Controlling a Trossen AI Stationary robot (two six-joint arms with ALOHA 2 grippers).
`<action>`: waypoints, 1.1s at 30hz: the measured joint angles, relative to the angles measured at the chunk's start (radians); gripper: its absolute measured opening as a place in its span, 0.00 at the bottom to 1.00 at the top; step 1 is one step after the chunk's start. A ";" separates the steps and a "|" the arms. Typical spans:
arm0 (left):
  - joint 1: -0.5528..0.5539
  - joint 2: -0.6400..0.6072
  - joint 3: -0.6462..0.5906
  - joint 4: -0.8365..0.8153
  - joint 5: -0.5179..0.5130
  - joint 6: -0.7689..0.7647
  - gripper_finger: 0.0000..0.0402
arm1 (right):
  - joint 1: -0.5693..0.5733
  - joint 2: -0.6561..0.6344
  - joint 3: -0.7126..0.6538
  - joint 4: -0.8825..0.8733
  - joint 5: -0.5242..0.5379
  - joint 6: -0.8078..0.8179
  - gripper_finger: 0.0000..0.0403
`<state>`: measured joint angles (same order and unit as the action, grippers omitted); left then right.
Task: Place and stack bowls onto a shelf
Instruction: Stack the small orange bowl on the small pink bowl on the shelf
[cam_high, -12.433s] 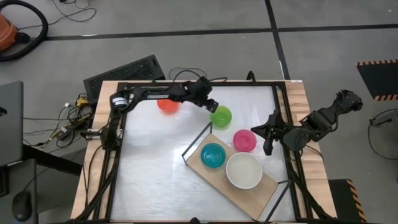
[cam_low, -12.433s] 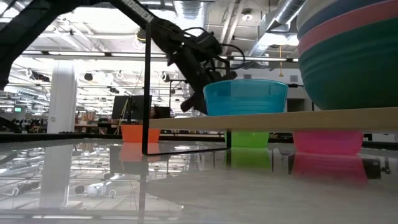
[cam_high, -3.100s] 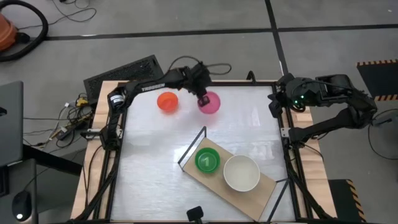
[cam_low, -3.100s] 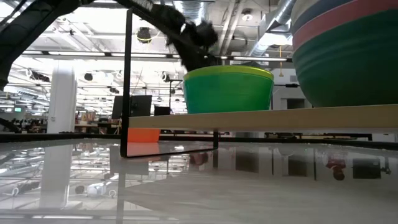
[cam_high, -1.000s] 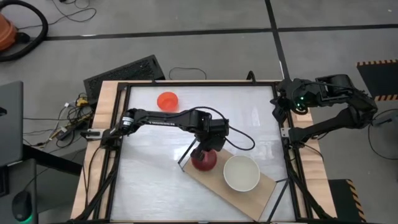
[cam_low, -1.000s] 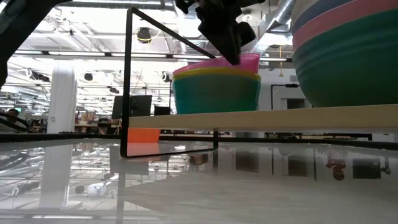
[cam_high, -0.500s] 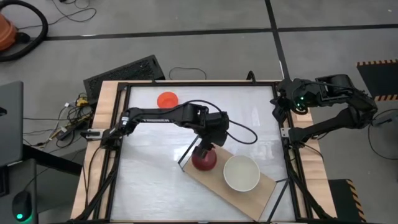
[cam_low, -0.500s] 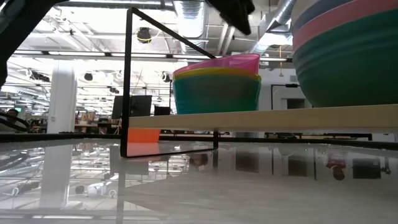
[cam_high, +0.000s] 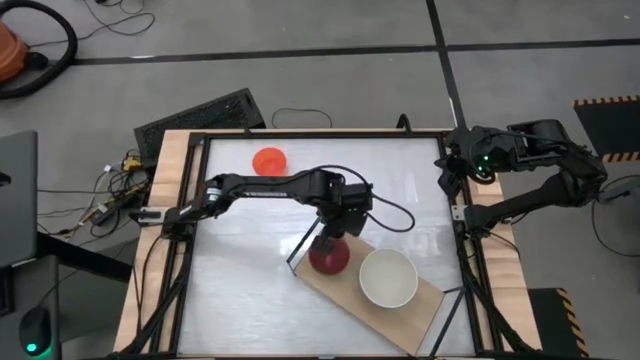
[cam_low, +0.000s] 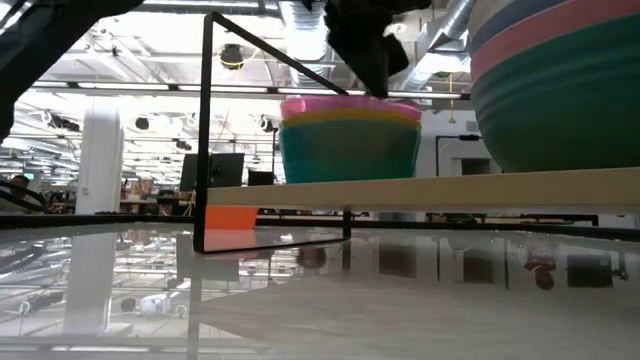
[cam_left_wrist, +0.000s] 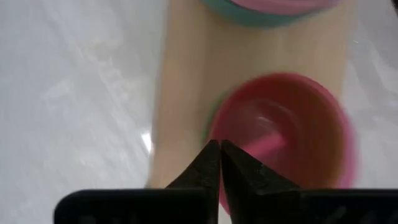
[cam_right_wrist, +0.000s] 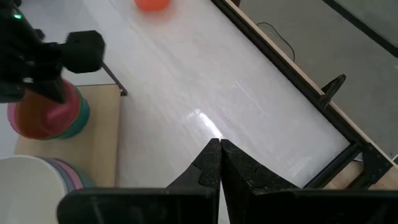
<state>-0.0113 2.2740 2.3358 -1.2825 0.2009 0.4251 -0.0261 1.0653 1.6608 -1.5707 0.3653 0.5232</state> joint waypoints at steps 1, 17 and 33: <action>0.003 0.005 0.002 0.012 -0.004 -0.002 0.00 | -0.001 0.000 0.000 0.000 0.000 0.000 0.08; 0.034 -0.248 0.019 0.020 -0.317 -0.162 0.00 | 0.000 0.000 0.000 0.000 0.003 -0.008 0.08; 0.522 -0.371 -0.166 -0.266 -0.249 -0.184 0.27 | -0.002 0.001 0.000 0.001 0.036 -0.008 0.08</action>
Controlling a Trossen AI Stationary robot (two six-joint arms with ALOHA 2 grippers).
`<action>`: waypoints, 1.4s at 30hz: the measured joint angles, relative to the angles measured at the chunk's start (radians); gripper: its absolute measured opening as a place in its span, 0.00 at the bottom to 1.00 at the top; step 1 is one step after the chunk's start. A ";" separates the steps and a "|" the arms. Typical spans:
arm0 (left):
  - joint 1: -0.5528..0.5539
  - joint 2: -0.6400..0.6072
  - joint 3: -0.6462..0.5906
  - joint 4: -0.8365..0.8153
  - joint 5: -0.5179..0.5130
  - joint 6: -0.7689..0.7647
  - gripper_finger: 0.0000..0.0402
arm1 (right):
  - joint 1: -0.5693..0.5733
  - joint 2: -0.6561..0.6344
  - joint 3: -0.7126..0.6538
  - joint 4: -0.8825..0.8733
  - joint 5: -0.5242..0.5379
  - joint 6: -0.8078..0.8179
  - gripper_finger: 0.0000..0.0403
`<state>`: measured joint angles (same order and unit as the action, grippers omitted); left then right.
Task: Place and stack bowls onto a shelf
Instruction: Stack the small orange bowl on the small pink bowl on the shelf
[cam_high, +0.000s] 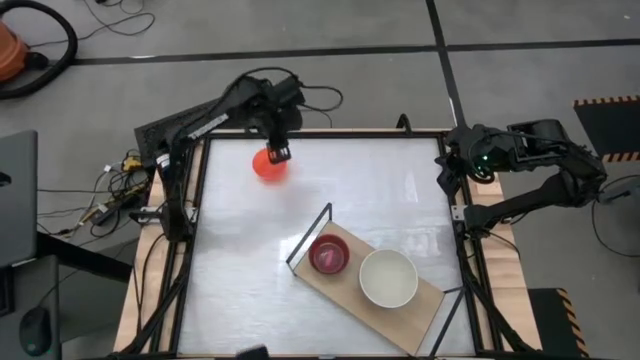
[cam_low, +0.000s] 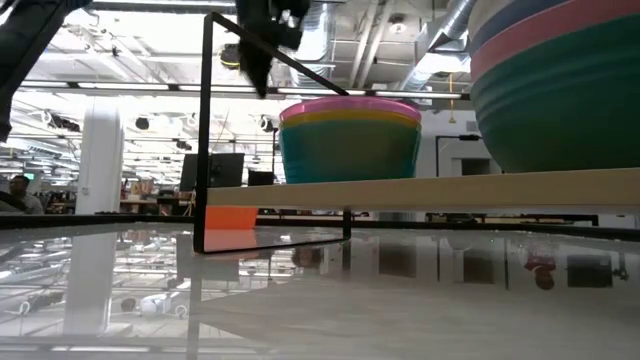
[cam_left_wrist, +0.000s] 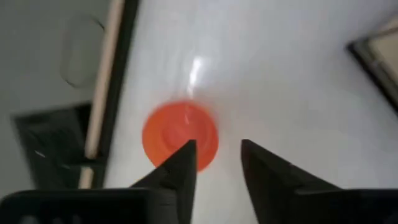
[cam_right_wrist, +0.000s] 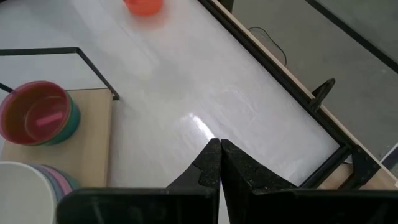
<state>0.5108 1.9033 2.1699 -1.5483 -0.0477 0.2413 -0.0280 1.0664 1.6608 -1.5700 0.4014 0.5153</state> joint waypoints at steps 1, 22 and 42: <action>0.036 0.001 -0.034 0.000 0.022 0.020 0.30 | 0.000 0.000 0.000 0.000 0.000 0.001 0.08; 0.429 0.001 -0.858 0.828 0.105 0.095 0.66 | -0.097 0.000 0.000 0.000 0.016 0.071 0.08; 0.383 0.000 -0.879 0.766 0.111 -0.019 0.00 | -0.178 0.000 0.000 0.000 0.020 0.059 0.08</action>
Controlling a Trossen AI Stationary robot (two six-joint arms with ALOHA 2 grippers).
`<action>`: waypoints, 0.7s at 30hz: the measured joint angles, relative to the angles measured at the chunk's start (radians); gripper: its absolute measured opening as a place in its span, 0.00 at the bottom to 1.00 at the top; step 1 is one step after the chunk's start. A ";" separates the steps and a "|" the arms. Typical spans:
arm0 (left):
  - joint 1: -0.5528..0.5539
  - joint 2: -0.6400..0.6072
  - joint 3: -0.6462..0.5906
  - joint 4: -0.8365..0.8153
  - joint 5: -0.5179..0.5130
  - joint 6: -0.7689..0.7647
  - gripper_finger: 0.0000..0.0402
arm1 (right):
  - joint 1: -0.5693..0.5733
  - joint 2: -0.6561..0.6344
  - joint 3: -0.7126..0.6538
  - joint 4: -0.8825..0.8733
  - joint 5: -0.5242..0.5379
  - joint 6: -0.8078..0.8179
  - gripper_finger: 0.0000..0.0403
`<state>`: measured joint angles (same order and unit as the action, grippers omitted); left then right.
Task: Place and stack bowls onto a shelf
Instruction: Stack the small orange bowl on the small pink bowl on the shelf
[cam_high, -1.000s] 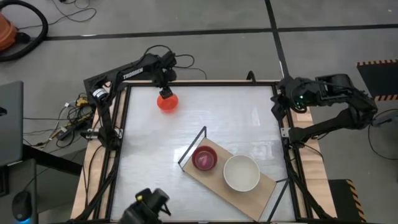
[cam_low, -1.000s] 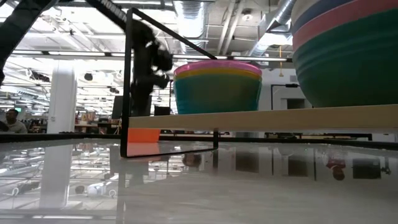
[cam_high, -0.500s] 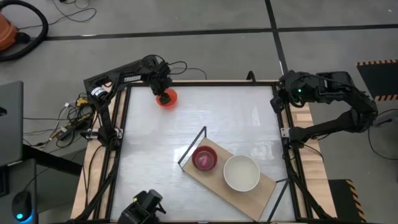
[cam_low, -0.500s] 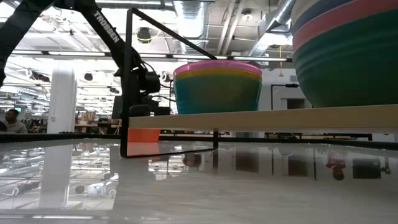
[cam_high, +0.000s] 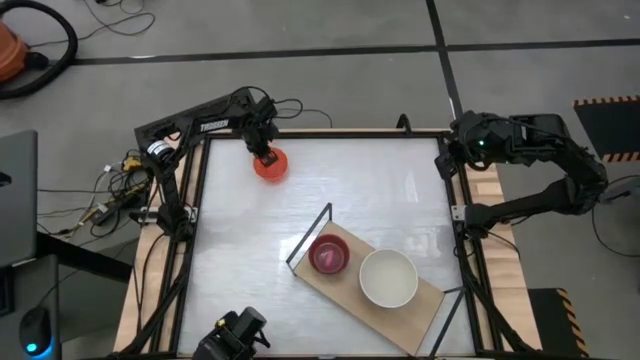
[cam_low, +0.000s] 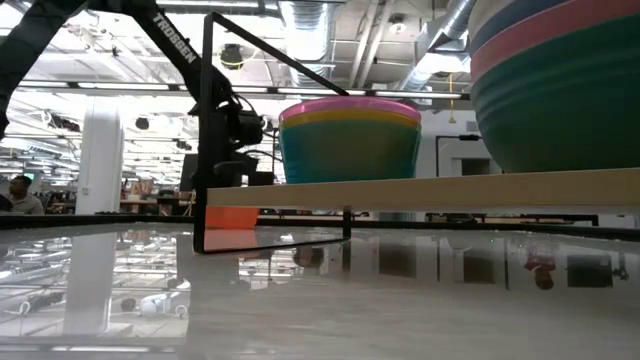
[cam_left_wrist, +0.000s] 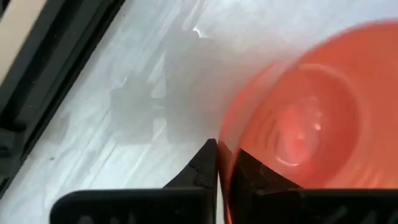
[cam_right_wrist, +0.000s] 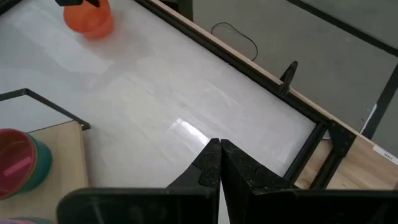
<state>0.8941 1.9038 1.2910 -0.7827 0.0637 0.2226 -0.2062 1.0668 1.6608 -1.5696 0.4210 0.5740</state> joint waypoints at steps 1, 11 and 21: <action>-0.006 0.000 0.016 -0.023 -0.001 0.000 0.00 | 0.000 0.000 0.000 0.000 0.000 -0.002 0.08; -0.099 -0.070 0.236 -0.232 0.003 -0.004 0.00 | 0.001 0.000 0.000 0.000 0.000 -0.012 0.08; -0.272 -0.159 0.587 -0.319 0.010 0.002 0.00 | 0.001 0.000 0.000 0.000 0.000 -0.061 0.08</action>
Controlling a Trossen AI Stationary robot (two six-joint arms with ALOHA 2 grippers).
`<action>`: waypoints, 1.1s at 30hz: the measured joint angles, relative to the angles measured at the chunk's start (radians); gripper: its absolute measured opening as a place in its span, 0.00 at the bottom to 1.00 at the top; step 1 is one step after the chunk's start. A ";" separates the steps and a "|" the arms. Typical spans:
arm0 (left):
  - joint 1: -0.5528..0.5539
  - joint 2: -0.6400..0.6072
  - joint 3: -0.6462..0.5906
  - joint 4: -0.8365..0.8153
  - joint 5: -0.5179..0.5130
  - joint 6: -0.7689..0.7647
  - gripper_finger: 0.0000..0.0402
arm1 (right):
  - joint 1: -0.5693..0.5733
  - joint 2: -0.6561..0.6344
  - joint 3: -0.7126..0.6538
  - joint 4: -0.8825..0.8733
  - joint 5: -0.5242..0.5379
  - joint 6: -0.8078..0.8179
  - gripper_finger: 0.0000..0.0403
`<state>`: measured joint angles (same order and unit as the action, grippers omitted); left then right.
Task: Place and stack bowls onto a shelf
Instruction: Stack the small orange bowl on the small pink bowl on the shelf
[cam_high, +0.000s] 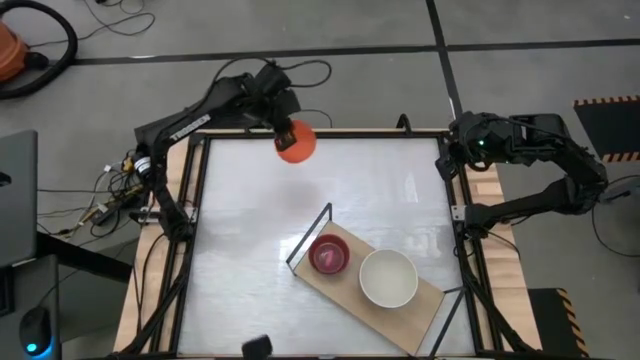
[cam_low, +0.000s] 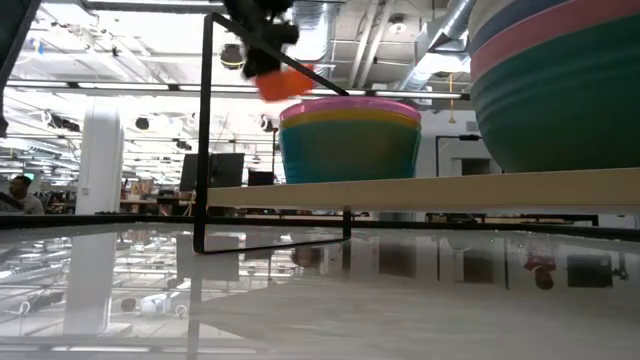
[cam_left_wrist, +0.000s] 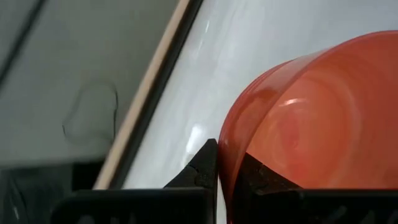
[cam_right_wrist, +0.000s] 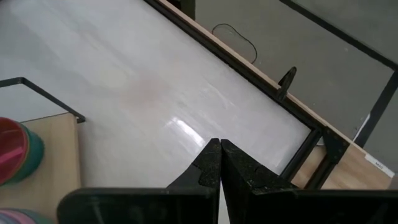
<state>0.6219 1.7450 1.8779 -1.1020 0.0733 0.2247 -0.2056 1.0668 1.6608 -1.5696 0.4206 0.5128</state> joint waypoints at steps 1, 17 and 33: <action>-0.023 -0.001 0.035 -0.001 0.000 0.003 0.00 | 0.000 0.000 0.000 0.000 0.000 -0.005 0.08; -0.439 0.009 0.180 0.126 -0.002 0.230 0.00 | 0.000 0.000 0.000 0.000 -0.003 -0.046 0.08; -0.639 0.231 0.179 0.169 -0.106 0.335 0.00 | 0.001 0.000 0.000 0.000 -0.004 -0.050 0.08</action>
<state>-0.0171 1.9758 2.0571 -0.9326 -0.0329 0.5599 -0.2043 1.0666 1.6608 -1.5697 0.4164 0.4623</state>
